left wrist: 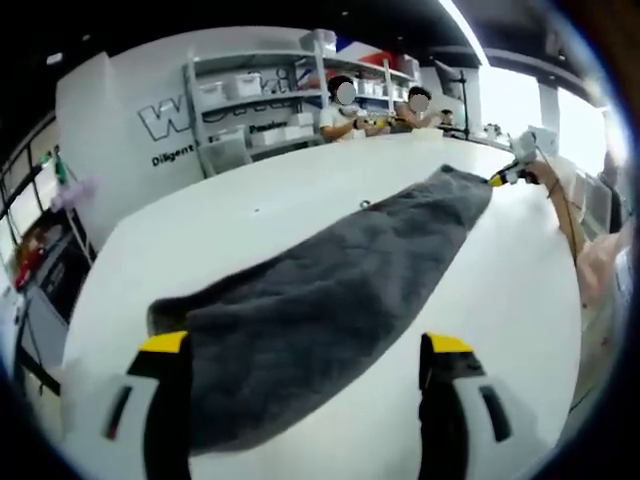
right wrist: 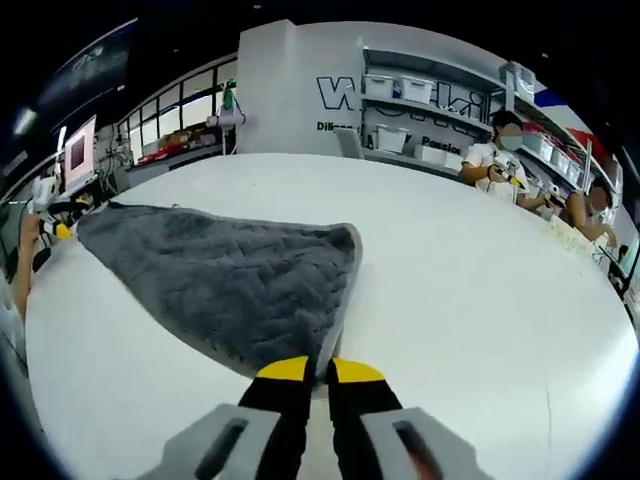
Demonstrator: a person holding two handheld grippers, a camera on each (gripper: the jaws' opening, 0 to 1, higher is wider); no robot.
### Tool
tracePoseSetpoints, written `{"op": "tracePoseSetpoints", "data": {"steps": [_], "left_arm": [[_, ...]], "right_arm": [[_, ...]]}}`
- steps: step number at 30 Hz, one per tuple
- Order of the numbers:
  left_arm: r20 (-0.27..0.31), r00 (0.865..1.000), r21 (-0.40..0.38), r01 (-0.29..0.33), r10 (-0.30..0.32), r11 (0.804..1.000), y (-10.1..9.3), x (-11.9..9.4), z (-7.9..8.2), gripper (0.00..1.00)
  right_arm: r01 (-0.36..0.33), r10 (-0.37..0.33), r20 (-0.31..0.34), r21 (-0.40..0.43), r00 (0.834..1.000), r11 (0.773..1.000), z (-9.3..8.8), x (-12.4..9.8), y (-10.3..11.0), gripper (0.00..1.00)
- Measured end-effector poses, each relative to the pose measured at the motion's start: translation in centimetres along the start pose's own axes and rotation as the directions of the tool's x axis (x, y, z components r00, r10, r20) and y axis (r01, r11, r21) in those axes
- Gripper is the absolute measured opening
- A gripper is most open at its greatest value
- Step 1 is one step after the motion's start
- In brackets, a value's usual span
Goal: Fold the towel on the table until its edges align and the towel forms a compact rectangular stack.
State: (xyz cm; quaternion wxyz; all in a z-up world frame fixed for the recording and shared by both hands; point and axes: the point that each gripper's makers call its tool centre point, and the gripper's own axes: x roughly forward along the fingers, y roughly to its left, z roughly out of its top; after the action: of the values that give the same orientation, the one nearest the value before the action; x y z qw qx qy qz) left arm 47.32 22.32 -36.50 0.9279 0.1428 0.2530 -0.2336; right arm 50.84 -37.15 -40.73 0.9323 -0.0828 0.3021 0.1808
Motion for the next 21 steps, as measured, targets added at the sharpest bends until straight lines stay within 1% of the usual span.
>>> {"op": "tracePoseSetpoints", "data": {"steps": [7, 9, 13, 17, 21], "left_arm": [[0.002, 1.0, -0.006, -0.009, 0.009, 1.0, 0.3, -0.2, 0.0, 0.99], [-0.003, 1.0, -0.005, -0.01, 0.01, 1.0, 0.4, -0.1, -0.1, 0.99], [-0.012, 1.0, -0.003, -0.005, 0.005, 1.0, 0.2, 0.0, -0.3, 0.99], [-0.016, 1.0, -0.009, -0.005, 0.004, 1.0, 0.2, 0.0, -0.5, 0.99], [-0.016, 1.0, -0.017, -0.01, 0.009, 1.0, 0.4, 0.0, -0.6, 0.99]], "right_arm": [[0.055, -0.055, -0.006, -0.012, 0.998, 0.998, 0.0, -0.2, -1.2, 0.06], [0.071, -0.071, -0.012, -0.015, 0.997, 0.997, -0.3, -0.5, -1.1, 0.06], [0.111, -0.111, -0.03, -0.017, 0.993, 0.994, -0.8, -0.9, -2.2, 0.06], [0.186, -0.187, -0.061, -0.023, 0.98, 0.982, -1.6, -1.7, -3.4, 0.06], [0.227, -0.229, -0.078, -0.026, 0.97, 0.974, -1.9, -2.0, -4.5, 0.06]]}}
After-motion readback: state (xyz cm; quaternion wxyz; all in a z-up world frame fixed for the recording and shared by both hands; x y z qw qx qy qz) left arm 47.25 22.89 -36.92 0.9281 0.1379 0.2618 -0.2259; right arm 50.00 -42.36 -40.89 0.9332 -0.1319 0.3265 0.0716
